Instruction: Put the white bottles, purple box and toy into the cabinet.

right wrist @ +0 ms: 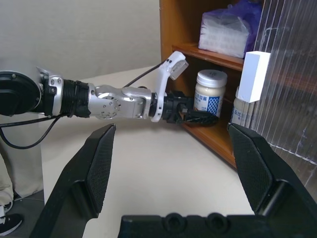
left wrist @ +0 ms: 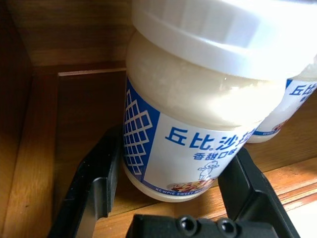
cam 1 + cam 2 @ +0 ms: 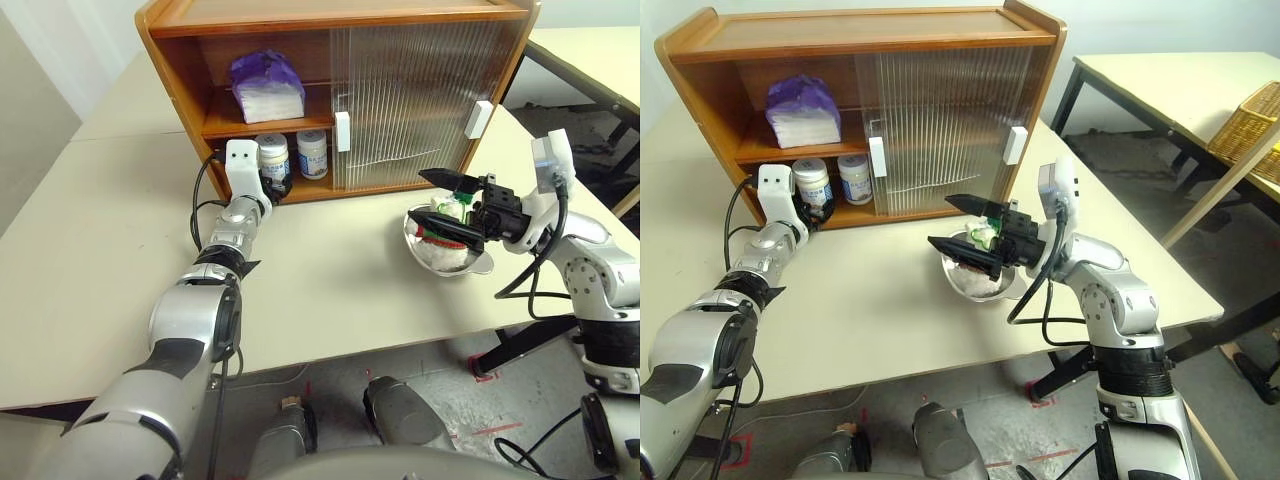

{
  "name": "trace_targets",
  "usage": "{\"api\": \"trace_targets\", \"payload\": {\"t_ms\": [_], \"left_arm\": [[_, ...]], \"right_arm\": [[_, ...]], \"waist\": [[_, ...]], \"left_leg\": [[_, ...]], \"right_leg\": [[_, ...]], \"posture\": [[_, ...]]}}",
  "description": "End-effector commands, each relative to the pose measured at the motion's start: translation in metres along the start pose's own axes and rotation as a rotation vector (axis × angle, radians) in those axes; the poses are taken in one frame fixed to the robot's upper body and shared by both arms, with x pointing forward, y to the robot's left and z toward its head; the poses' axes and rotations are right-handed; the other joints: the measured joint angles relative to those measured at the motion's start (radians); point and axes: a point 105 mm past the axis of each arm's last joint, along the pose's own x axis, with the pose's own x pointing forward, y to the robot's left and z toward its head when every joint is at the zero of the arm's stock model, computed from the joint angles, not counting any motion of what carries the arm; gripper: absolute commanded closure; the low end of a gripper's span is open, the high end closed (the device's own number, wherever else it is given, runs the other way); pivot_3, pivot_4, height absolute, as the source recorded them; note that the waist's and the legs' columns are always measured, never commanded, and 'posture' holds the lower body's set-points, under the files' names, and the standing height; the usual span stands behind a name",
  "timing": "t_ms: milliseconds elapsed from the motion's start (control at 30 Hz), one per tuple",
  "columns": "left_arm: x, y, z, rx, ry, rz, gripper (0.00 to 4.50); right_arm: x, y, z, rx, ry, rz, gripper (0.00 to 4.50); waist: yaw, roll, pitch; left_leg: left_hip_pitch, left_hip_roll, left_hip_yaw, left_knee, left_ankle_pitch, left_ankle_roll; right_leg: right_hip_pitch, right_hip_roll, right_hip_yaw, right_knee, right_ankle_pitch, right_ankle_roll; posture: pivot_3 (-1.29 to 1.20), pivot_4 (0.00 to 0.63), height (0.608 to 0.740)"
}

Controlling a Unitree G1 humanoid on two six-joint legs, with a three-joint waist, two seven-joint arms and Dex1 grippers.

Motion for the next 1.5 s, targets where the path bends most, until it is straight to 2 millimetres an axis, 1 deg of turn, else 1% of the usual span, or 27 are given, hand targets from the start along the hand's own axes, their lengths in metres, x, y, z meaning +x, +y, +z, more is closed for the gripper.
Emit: {"api": "trace_targets", "payload": {"t_ms": [33,233,367,533,833,1100,1500], "left_arm": [[0.0,0.0,0.004,0.015,-0.016,-0.005,1.36],[0.0,-0.005,0.003,0.019,-0.023,-0.024,1.36],[0.0,-0.008,0.002,0.024,-0.022,-0.033,1.36],[0.001,-0.01,0.001,0.024,-0.018,-0.031,1.36],[0.003,-0.009,0.006,0.012,-0.025,-0.009,1.36],[0.004,-0.011,0.01,0.0,-0.036,-0.018,1.36],[0.007,-0.012,0.021,-0.003,-0.053,-0.019,1.36]], "right_arm": [[0.004,0.002,-0.001,0.017,0.004,0.023,0.0],[0.004,0.005,-0.001,0.031,0.014,0.039,0.0],[0.002,0.005,0.0,0.034,0.021,0.04,0.0],[0.002,0.007,0.001,0.033,0.022,0.04,0.0],[0.001,0.008,0.003,0.029,0.024,0.036,0.0],[0.001,0.009,0.001,0.023,0.032,0.041,0.0],[0.003,0.009,0.001,0.017,0.024,0.041,0.0]], "waist": [[0.001,0.0,0.002],[0.009,0.001,0.015],[0.014,0.002,0.023],[0.019,0.002,0.026],[0.019,0.001,0.03],[0.019,0.001,0.03],[0.018,0.001,0.03]], "left_leg": [[0.0,0.0,0.0,0.0,0.0,0.0],[0.0,0.0,-0.001,-0.001,0.0,-0.001],[0.0,0.0,-0.001,-0.001,0.001,-0.001],[0.0,0.0,-0.003,-0.001,0.0,-0.002],[0.0,0.0,-0.004,-0.002,0.0,-0.002],[0.0,0.0,-0.004,-0.003,0.0,-0.002],[-0.001,0.0,-0.004,-0.003,0.0,-0.002]], "right_leg": [[0.0,0.0,0.0,0.0,0.0,0.0],[0.0,0.0,0.001,0.0,0.0,0.0],[0.0,0.0,0.002,0.0,0.0,-0.001],[0.0,0.0,0.003,-0.001,-0.001,-0.002],[0.0,0.0,0.003,-0.001,-0.002,-0.003],[0.0,0.0,0.003,-0.002,-0.002,-0.003],[0.0,0.0,0.003,-0.002,-0.002,-0.003]], "posture": [[-0.38,0.1,0.74],[-0.37,0.122,0.74],[-0.37,0.126,0.74],[-0.38,0.124,0.74],[-0.38,0.117,0.74],[-0.38,0.11,0.74],[-0.39,0.1,0.74]]}}
